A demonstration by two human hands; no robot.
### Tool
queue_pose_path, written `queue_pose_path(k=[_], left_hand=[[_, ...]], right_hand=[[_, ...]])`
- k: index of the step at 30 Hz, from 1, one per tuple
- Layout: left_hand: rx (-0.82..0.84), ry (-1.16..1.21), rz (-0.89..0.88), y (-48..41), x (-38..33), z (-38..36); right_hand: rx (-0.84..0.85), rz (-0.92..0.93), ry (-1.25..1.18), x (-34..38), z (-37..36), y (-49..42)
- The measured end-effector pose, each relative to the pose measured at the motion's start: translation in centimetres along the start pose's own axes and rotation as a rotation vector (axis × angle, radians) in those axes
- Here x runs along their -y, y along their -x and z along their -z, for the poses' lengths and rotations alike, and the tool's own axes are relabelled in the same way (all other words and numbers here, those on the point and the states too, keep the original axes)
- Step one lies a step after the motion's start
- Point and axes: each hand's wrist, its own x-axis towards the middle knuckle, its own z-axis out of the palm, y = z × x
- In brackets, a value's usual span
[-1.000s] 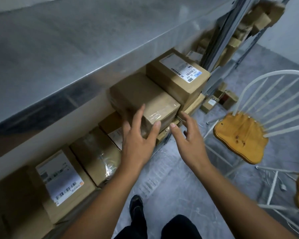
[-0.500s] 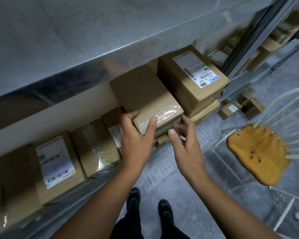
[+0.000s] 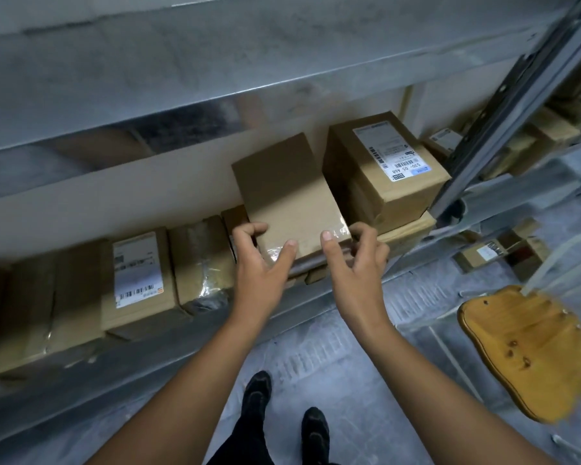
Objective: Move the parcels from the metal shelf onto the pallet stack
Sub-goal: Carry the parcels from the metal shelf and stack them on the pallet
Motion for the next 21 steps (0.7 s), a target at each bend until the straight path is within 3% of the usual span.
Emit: queue_pose_path(k=[11,21], left_hand=[[-0.108,0.111,0.008,7.8,-1.2,5.2],[-0.304,0.101,0.091,12.4,1.0,18.4]], right_hand=[[0.149,0.101,-0.144,-0.6,-1.4,5.5],[0.397,0.245,-0.154,2.0,-10.0,11.8]])
